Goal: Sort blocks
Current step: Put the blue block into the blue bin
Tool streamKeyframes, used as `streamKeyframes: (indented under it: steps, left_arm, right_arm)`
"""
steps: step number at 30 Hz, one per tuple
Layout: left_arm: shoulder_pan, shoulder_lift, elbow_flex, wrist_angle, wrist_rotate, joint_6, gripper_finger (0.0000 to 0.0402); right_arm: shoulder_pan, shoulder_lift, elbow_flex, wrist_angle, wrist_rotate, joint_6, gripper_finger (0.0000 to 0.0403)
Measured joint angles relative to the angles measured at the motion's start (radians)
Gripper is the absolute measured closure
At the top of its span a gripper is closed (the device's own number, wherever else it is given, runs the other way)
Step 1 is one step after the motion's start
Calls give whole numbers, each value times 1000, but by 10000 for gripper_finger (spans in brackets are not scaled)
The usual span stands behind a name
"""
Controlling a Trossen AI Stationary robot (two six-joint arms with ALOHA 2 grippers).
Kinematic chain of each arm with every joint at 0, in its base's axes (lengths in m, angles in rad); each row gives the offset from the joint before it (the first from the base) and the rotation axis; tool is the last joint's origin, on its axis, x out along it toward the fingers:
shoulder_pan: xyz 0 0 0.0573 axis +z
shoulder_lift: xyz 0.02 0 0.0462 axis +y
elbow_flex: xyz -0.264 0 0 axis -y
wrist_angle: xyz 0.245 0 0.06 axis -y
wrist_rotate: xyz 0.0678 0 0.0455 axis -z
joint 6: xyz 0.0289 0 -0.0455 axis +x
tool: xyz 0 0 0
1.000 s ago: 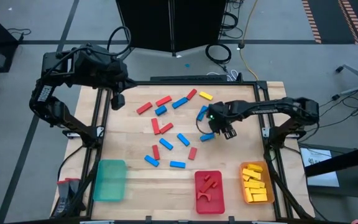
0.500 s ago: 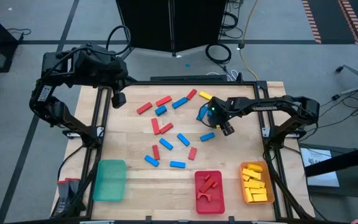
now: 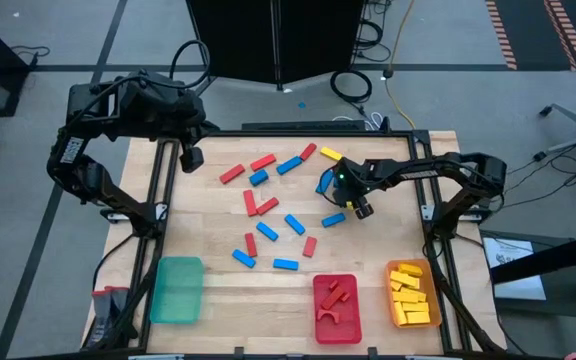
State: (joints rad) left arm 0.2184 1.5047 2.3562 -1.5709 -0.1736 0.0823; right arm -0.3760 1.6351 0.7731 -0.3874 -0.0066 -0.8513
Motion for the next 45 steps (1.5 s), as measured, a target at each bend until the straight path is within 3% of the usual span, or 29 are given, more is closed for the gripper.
streamKeyframes:
  steps: [3, 7, 8, 13, 19, 23, 28, 32, 39, 45]
  left_arm:
    - [0, 0, 0, 0, 0, -23, 386]
    - [0, 0, 0, 0, 0, -25, 386]
    - [0, 0, 0, 0, 0, -25, 386]
    - [0, 0, 0, 3, 0, -25, 386]
    - [0, 1, -8, 53, -2, 1, 386]
    - [0, -1, -21, 85, 0, 13, 386]
    - [0, -3, -94, 150, 52, 36, 386]
    - [-4, -7, -208, 326, 141, 78, 386]
    - [26, -12, -476, 616, 339, 137, 386]
    - [66, -34, -747, 1172, 524, 161, 386]
  right_arm:
    - [4, 33, 5, -10, 2, 2, 243]
    - [5, 38, 31, -58, 5, 38, 325]
    - [4, 37, 44, -79, 6, 56, 330]
    - [4, 50, 161, -208, 10, 191, 330]
    - [9, 13, 399, -249, -54, 299, 330]
    - [12, -42, 564, -231, -82, 352, 330]
    - [16, -134, 700, -68, -188, 437, 330]
    - [33, -201, 725, 84, -210, 479, 330]
    - [67, -322, 725, 98, -204, 511, 330]
    - [112, -421, 726, 98, -204, 526, 330]
